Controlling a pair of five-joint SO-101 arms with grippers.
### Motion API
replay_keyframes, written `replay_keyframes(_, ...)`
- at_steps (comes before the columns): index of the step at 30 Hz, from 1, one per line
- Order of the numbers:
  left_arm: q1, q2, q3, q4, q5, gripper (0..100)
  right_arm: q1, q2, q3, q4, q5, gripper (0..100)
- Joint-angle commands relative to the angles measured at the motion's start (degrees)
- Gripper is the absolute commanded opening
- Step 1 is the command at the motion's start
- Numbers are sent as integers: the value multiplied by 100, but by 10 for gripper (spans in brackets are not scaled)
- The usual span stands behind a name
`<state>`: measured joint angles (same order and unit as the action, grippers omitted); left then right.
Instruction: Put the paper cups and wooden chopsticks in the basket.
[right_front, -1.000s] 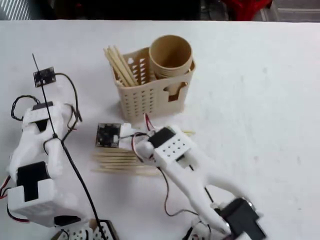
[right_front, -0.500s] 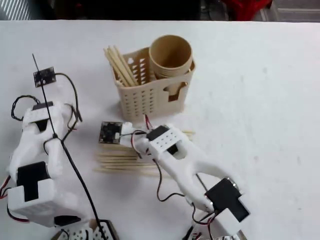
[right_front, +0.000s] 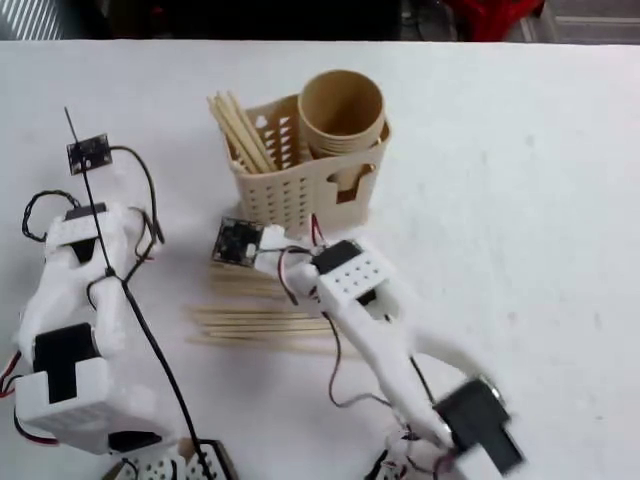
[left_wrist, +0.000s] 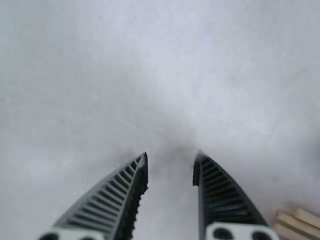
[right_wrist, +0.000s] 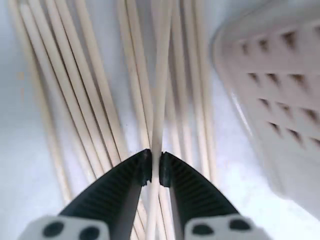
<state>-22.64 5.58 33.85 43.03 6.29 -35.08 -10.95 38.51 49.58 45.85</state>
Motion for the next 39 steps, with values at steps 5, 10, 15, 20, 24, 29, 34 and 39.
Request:
replay_keyframes(5,22,-31,-62,-132,44,169,-215,-2545,-185,743,-747,17)
replay_keyframes(10,22,-31,-62,-132,44,169,-251,-3890,-800,620,-1793,17)
replay_keyframes(15,22,-31,-62,-132,44,169,-233,-3996,-1521,-822,-2822,17)
replay_keyframes(20,22,-31,-62,-132,44,169,-242,-3143,-1960,-2853,-3253,19)
replay_keyframes(24,22,-31,-62,-132,44,169,-224,-2018,-2435,-3688,-3244,20)
replay_keyframes(29,22,-31,-62,-132,44,169,-110,-884,-2866,-3749,-3297,18)
replay_keyframes(34,31,-31,-62,-132,44,169,215,-576,-2602,-4101,-3297,18)
replay_keyframes(39,31,-31,-62,-132,35,169,286,-576,-2268,-4189,-3297,20)
